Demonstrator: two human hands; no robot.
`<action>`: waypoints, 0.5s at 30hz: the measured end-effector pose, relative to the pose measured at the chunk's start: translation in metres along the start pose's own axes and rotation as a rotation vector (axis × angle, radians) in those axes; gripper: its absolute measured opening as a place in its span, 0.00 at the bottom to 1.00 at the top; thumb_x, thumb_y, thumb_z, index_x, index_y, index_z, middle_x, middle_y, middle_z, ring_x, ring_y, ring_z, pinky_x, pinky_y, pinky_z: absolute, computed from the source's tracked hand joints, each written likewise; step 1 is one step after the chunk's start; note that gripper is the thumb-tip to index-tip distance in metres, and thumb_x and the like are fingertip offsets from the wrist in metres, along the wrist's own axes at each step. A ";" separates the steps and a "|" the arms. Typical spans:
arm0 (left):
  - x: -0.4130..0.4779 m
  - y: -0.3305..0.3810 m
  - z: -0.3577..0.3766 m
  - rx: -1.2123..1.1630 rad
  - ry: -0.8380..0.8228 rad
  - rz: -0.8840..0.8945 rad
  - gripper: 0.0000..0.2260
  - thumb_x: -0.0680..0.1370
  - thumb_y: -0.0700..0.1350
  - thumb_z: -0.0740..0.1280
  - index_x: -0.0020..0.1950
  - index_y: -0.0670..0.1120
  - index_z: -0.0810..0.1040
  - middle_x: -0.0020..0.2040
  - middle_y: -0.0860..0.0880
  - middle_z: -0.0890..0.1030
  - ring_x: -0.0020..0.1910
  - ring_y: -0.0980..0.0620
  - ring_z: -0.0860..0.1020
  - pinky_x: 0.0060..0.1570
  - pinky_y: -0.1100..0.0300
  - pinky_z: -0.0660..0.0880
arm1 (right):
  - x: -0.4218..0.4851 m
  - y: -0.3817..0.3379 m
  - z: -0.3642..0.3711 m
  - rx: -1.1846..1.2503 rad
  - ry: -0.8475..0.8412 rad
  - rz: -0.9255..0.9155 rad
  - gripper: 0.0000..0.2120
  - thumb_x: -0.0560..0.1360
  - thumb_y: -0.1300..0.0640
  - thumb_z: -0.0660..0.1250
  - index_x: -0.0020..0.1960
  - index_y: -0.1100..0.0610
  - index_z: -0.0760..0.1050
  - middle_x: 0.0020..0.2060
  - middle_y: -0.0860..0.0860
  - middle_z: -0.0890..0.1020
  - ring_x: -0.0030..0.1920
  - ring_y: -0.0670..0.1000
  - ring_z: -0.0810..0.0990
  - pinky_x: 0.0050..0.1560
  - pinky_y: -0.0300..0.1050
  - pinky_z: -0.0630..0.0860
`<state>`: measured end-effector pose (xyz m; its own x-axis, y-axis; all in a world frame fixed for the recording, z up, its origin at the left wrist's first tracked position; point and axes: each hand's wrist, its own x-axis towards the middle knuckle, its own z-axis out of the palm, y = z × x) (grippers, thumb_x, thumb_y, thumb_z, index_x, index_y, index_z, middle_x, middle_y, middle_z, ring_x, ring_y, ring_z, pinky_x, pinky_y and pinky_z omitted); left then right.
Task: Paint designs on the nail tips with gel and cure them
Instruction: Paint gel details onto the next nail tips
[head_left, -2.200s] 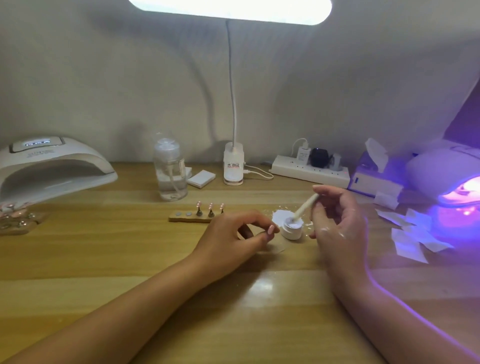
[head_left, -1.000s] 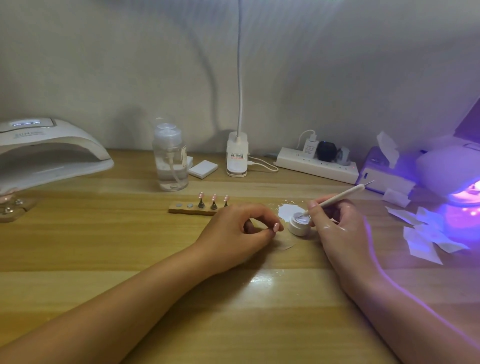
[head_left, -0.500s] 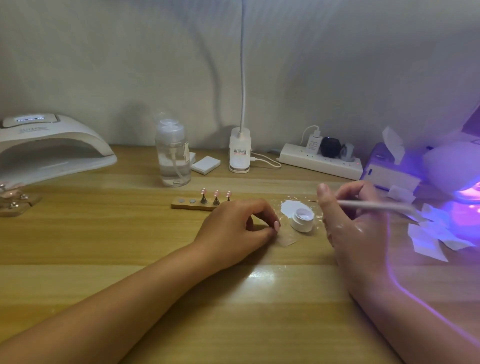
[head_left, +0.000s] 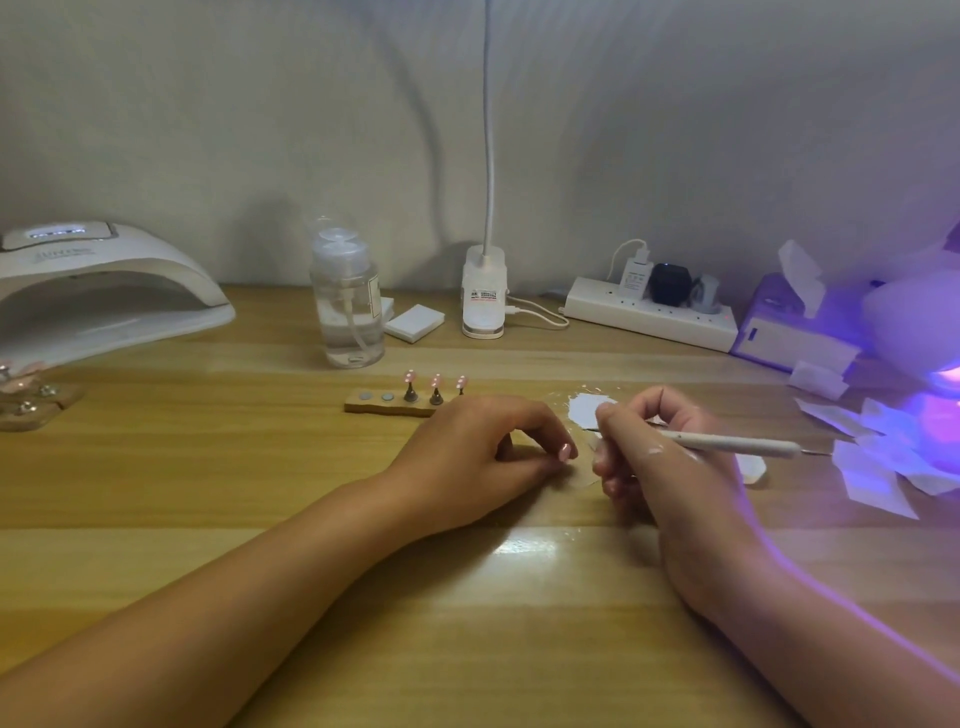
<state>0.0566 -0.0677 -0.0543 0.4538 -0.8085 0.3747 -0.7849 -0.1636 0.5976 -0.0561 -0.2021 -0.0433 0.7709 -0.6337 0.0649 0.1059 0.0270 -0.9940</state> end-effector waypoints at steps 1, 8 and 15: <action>0.000 0.000 0.001 -0.007 0.009 -0.007 0.08 0.75 0.45 0.72 0.45 0.60 0.80 0.44 0.62 0.82 0.33 0.62 0.74 0.36 0.64 0.71 | 0.001 0.000 0.000 0.004 0.028 0.017 0.11 0.74 0.61 0.68 0.37 0.54 0.68 0.23 0.51 0.77 0.20 0.45 0.70 0.19 0.35 0.64; -0.001 -0.002 0.005 0.015 0.035 -0.002 0.04 0.75 0.47 0.73 0.46 0.57 0.84 0.44 0.59 0.82 0.32 0.62 0.73 0.36 0.62 0.70 | 0.004 0.002 0.000 -0.031 0.078 0.006 0.08 0.73 0.60 0.69 0.39 0.56 0.70 0.23 0.50 0.79 0.19 0.45 0.71 0.20 0.34 0.66; -0.001 -0.005 0.005 0.041 0.085 0.018 0.04 0.74 0.48 0.74 0.47 0.57 0.84 0.40 0.61 0.79 0.32 0.60 0.74 0.35 0.62 0.69 | -0.001 0.004 0.004 -0.031 0.046 -0.086 0.13 0.75 0.49 0.73 0.43 0.56 0.73 0.24 0.51 0.80 0.21 0.45 0.73 0.22 0.35 0.68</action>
<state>0.0581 -0.0692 -0.0617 0.4723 -0.7611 0.4446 -0.8089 -0.1740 0.5616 -0.0536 -0.1986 -0.0469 0.7298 -0.6677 0.1466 0.1503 -0.0524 -0.9872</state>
